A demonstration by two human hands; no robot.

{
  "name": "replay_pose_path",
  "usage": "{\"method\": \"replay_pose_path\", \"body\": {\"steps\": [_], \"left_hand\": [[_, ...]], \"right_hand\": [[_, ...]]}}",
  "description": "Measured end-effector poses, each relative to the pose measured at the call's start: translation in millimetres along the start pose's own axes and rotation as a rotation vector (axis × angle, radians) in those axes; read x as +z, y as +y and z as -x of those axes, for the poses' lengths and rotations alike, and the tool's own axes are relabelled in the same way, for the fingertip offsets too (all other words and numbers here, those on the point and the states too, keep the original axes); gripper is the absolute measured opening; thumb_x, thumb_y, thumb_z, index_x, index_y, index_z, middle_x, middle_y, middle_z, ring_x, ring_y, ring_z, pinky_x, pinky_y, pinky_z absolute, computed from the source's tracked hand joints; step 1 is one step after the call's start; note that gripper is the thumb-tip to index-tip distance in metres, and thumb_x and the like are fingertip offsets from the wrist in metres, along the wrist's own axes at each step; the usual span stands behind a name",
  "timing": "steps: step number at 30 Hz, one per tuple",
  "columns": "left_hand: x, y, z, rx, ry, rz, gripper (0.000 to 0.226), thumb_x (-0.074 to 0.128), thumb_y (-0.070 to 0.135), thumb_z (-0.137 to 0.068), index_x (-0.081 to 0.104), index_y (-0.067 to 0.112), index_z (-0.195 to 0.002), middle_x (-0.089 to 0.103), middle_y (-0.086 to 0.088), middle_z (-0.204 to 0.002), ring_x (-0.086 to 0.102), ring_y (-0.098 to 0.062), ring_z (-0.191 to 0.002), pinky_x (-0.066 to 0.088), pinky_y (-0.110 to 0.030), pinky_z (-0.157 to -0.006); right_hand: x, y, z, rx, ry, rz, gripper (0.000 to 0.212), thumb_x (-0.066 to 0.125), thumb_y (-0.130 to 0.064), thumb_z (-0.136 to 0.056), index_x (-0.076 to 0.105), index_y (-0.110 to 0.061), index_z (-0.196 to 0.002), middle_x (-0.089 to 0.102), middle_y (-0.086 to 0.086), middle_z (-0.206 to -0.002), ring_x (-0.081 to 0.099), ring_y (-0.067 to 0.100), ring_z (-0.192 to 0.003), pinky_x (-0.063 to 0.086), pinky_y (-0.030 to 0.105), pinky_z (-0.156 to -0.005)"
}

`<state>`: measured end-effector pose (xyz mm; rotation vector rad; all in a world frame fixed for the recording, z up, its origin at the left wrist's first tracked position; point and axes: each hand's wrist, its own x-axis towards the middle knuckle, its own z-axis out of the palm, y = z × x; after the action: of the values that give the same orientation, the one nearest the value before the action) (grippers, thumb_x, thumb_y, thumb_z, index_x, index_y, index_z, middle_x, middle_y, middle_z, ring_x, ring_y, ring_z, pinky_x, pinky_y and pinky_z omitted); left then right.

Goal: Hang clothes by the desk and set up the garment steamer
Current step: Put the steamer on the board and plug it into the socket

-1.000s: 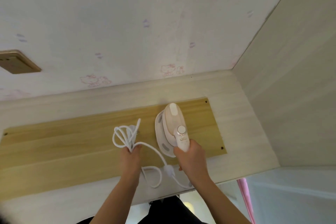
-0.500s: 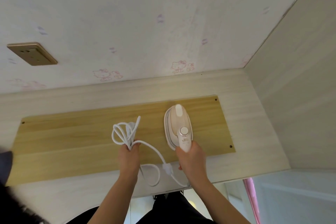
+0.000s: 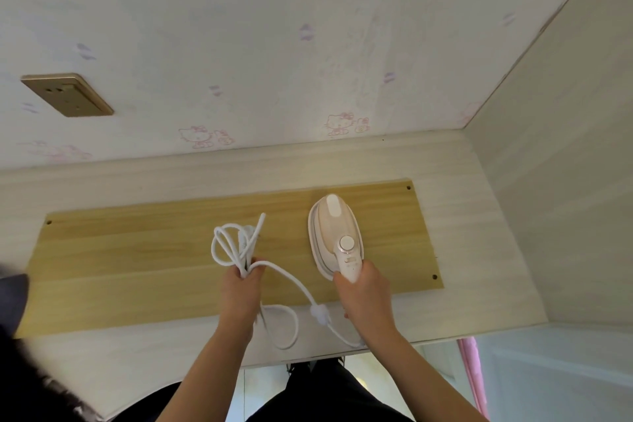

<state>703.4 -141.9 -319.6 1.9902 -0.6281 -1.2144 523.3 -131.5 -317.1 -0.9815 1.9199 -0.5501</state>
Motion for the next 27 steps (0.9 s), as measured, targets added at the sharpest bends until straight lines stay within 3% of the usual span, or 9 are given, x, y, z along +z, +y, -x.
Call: {"method": "replay_pose_path", "body": {"steps": [5,10,18,25,27], "left_hand": [[-3,10,1,0.027,-0.024,0.003,0.002,0.063,0.008,-0.086,0.062,0.007,-0.086,0.057,-0.004,-0.074,0.053,-0.018,-0.071,0.043,-0.028,-0.063],[-2,13,3,0.031,-0.046,0.009,0.015,0.070,0.004,-0.081,0.057,0.011,-0.078,0.054,-0.003,-0.071,0.051,-0.017,-0.068,0.043,-0.026,-0.064],[-5,17,10,0.035,-0.063,0.025,0.018,0.070,0.001,-0.080,0.055,0.010,-0.080,0.052,-0.005,-0.072,0.050,-0.016,-0.068,0.043,-0.024,-0.064],[-12,15,5,0.016,-0.053,0.012,0.018,0.072,0.003,-0.079,0.058,0.008,-0.087,0.050,-0.004,-0.073,0.050,-0.017,-0.069,0.043,-0.024,-0.062],[-14,15,4,0.020,-0.064,0.018,0.021,0.074,0.004,-0.078,0.059,0.007,-0.092,0.049,-0.004,-0.074,0.051,-0.017,-0.070,0.043,-0.024,-0.063]], "right_hand": [[-8,4,-5,0.015,0.043,0.018,0.021,0.063,-0.033,-0.079,0.055,-0.016,-0.088,0.060,0.000,-0.077,0.062,0.020,-0.066,0.058,0.044,-0.057],[-24,2,-13,0.017,0.049,0.022,0.021,0.064,-0.031,-0.079,0.056,-0.015,-0.089,0.061,0.002,-0.077,0.062,0.020,-0.064,0.059,0.043,-0.055],[-34,1,-19,-0.007,-0.042,0.050,0.020,0.064,-0.024,-0.078,0.056,-0.011,-0.092,0.062,0.008,-0.080,0.059,0.018,-0.054,0.050,0.026,-0.039],[-31,-1,-17,0.008,-0.084,0.031,0.022,0.063,-0.021,-0.079,0.056,-0.009,-0.095,0.062,0.010,-0.083,0.059,0.021,-0.056,0.041,0.017,-0.035],[-31,-2,-16,0.006,-0.102,0.042,0.020,0.062,-0.021,-0.081,0.056,-0.008,-0.095,0.063,0.011,-0.078,0.059,0.017,-0.047,0.040,0.016,-0.035]]}}
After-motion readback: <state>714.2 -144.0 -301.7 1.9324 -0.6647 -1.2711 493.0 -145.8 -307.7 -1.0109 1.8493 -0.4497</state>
